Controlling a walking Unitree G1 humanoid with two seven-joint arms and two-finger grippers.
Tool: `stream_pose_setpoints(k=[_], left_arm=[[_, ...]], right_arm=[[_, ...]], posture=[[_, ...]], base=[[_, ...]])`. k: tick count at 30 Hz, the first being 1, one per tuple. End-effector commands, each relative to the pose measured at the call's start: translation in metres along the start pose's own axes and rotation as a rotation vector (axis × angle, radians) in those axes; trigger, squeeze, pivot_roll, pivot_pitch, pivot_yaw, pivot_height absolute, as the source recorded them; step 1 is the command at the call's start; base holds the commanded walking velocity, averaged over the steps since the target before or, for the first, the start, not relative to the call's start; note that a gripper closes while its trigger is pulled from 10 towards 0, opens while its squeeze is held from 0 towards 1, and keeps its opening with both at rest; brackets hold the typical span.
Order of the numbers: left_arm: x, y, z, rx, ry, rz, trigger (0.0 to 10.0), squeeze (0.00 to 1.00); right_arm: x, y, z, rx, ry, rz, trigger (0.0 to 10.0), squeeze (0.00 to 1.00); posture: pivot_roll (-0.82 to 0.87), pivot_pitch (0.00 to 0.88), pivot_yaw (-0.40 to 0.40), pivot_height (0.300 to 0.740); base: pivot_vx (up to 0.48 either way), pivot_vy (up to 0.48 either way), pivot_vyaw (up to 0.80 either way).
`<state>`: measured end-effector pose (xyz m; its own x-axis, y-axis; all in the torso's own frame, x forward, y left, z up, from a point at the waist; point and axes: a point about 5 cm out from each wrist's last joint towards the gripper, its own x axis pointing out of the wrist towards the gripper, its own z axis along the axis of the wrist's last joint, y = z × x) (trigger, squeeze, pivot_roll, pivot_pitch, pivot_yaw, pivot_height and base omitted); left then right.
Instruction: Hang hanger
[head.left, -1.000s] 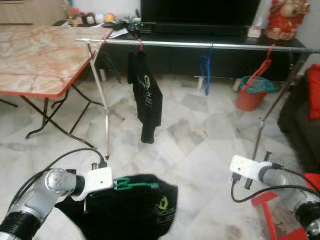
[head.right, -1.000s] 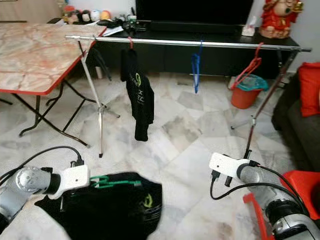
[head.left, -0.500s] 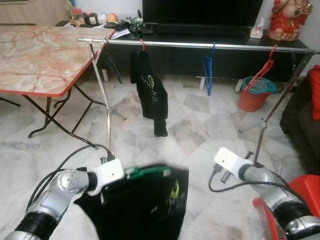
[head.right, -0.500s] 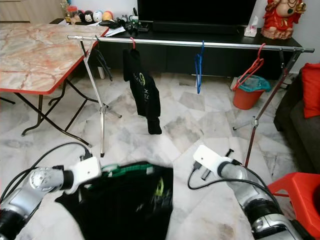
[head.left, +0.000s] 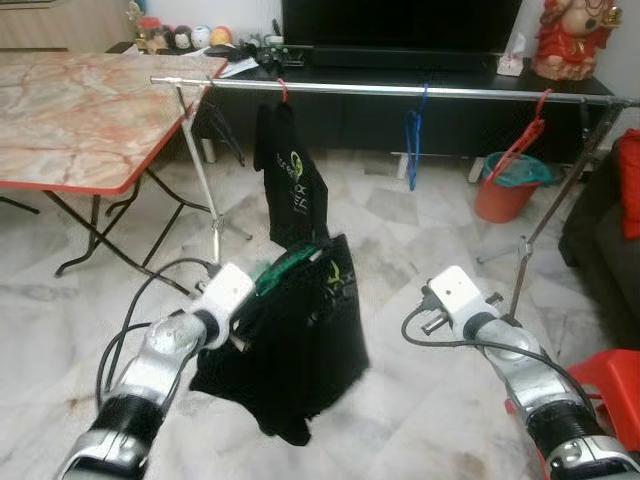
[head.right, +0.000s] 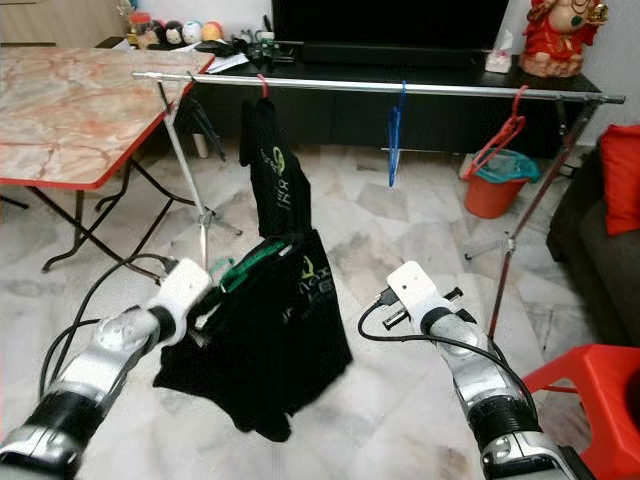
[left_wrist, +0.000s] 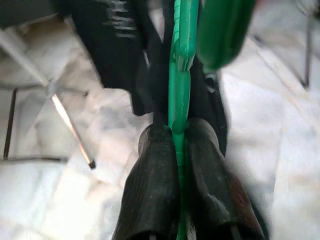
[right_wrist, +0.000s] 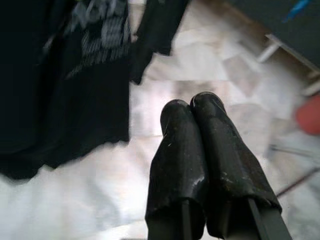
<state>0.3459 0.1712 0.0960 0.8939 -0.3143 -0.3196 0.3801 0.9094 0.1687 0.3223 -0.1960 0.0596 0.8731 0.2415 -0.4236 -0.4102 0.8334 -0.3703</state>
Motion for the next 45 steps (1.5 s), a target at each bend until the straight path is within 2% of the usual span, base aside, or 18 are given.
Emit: stream_pose_setpoints(k=[1, 3, 7, 8, 11, 19, 22, 24, 31, 32, 33, 34, 35, 36, 37, 40, 41, 45], left_arm=[[0.002, 0.008, 0.010, -0.068, -0.024, 0.053, 10.0, 0.00], [0.003, 0.004, 0.011, -0.081, -0.023, 0.030, 10.0, 0.00], [0.003, -0.026, 0.021, 0.105, -0.088, -0.205, 10.0, 0.00], [0.003, -0.026, 0.021, 0.105, -0.088, -0.205, 10.0, 0.00], [-0.002, -0.041, 0.019, 0.233, -0.083, -0.360, 10.0, 0.00], [-0.008, -0.046, 0.015, 0.308, -0.068, -0.471, 10.0, 0.00], [-0.011, -0.049, 0.014, 0.361, -0.061, -0.526, 10.0, 0.00], [-0.014, -0.049, 0.014, 0.430, -0.050, -0.559, 10.0, 0.00], [-0.020, -0.050, 0.011, 0.526, -0.023, -0.630, 10.0, 0.00], [-0.021, -0.050, 0.011, 0.534, -0.021, -0.645, 10.0, 0.00], [-0.021, -0.050, 0.011, 0.537, -0.020, -0.654, 10.0, 0.00], [-0.024, -0.051, 0.012, 0.550, -0.023, -0.682, 10.0, 0.00], [-0.024, -0.052, 0.013, 0.554, -0.025, -0.688, 10.0, 0.00], [-0.025, -0.052, 0.013, 0.557, -0.026, -0.693, 10.0, 0.00], [-0.025, -0.052, 0.014, 0.566, -0.029, -0.695, 10.0, 0.00], [-0.025, -0.052, 0.021, 0.611, -0.047, -0.696, 10.0, 0.00], [-0.025, -0.053, 0.024, 0.617, -0.054, -0.707, 10.0, 0.00], [-0.027, -0.058, 0.033, 0.642, -0.076, -0.748, 10.0, 0.00]], right_arm=[[-0.001, 0.001, 0.000, 0.021, 0.002, 0.011, 10.0, 0.00], [0.000, 0.003, 0.002, 0.035, -0.007, 0.015, 10.0, 0.00], [0.001, 0.006, 0.018, 0.085, -0.106, 0.051, 10.0, 0.00], [0.001, 0.006, 0.018, 0.085, -0.106, 0.051, 10.0, 0.00], [-0.004, 0.010, 0.034, 0.051, -0.201, 0.175, 10.0, 0.00], [-0.014, 0.009, 0.056, 0.020, -0.313, 0.356, 10.0, 0.00], [-0.021, 0.011, 0.065, 0.026, -0.364, 0.491, 10.0, 0.00], [-0.026, 0.013, 0.065, -0.010, -0.350, 0.614, 10.0, 0.00], [-0.031, 0.010, 0.063, -0.028, -0.330, 0.745, 10.0, 0.00], [-0.033, 0.011, 0.063, -0.031, -0.329, 0.780, 10.0, 0.14], [-0.034, 0.012, 0.063, -0.034, -0.327, 0.802, 10.0, 0.14], [-0.036, 0.014, 0.062, -0.051, -0.319, 0.857, 10.0, 0.30], [-0.036, 0.015, 0.061, -0.049, -0.315, 0.867, 10.0, 0.85], [-0.037, 0.015, 0.061, -0.046, -0.313, 0.875, 10.0, 0.85], [-0.037, 0.015, 0.061, -0.048, -0.313, 0.882, 10.0, 1.00], [-0.036, 0.017, 0.062, -0.106, -0.305, 0.912, 10.0, 1.00], [-0.036, 0.019, 0.062, -0.125, -0.304, 0.919, 10.0, 0.00], [-0.034, 0.024, 0.061, -0.168, -0.298, 0.941, 10.0, 0.00]], posture=[[-0.11, 0.000, 0.014, 0.740], [-0.12, 0.000, 0.017, 0.740], [-0.12, 0.000, 0.019, 0.740], [-0.12, 0.000, 0.019, 0.740], [-0.11, 0.000, 0.018, 0.740], [-0.12, 0.000, 0.014, 0.740], [-0.12, 0.000, 0.013, 0.740], [-0.11, 0.000, 0.004, 0.740], [-0.11, 0.000, 0.001, 0.740], [-0.11, 0.000, 0.001, 0.740], [-0.11, 0.000, -0.001, 0.740], [-0.11, 0.000, -0.004, 0.740], [-0.11, 0.000, -0.005, 0.740], [-0.11, 0.000, -0.005, 0.740], [-0.11, 0.000, -0.008, 0.740], [-0.11, 0.000, -0.011, 0.740], [-0.10, 0.000, -0.012, 0.740], [-0.10, 0.000, -0.015, 0.740]], base=[[0.000, 0.000, 0.00], [0.000, 0.000, 0.00], [0.000, 0.000, 0.00], [0.000, 0.000, 0.00], [0.000, 0.000, 0.00], [0.000, 0.000, 0.00], [0.000, 0.000, 0.00], [0.000, 0.000, 0.00], [0.000, 0.000, 0.00], [0.000, 0.000, 0.00], [0.000, 0.000, 0.00], [0.000, 0.000, 0.00], [0.000, 0.000, 0.00], [0.000, 0.000, 0.00], [0.000, 0.000, 0.00], [0.000, 0.000, 0.00], [0.000, 0.000, 0.00], [0.000, 0.000, 0.00]])
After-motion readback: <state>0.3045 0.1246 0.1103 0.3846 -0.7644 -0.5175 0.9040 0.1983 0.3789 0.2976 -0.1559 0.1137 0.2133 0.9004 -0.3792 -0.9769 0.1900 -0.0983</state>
